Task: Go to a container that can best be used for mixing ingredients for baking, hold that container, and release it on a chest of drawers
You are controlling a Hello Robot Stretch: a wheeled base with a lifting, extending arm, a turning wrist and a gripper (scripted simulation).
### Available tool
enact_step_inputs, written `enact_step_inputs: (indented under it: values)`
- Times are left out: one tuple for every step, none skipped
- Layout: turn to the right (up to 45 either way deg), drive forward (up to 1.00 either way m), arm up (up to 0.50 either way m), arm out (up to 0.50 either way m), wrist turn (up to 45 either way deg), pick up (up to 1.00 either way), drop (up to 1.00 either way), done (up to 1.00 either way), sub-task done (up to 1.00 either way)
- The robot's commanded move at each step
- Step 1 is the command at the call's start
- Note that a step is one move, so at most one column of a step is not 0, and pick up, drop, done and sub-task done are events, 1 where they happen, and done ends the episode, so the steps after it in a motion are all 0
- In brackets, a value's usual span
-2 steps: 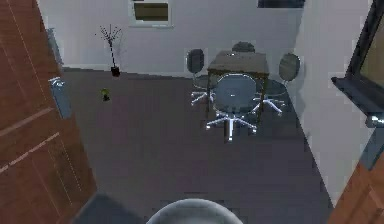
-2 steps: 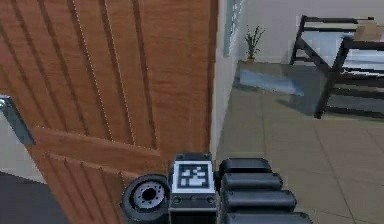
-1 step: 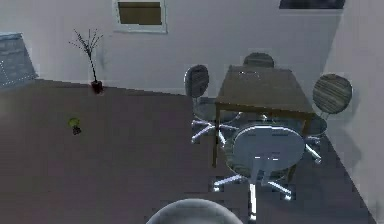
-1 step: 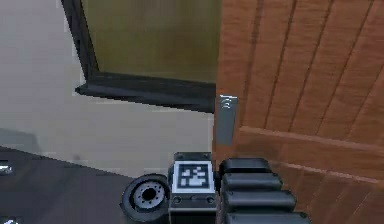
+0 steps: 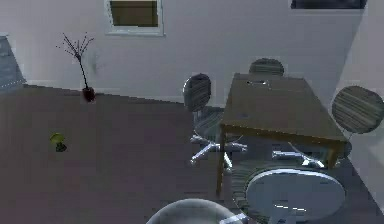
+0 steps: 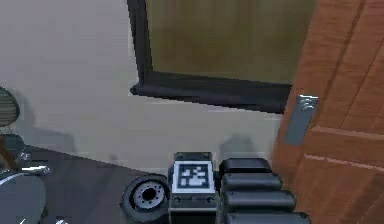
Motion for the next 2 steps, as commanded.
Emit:
enact_step_inputs:
  values:
    - [-45.0, 0.0, 0.0, 0.0, 0.0, 0.0, 0.0, 0.0, 0.0]
    - [0.0, 0.65, 0.0, 0.0, 0.0, 0.0, 0.0, 0.0, 0.0]
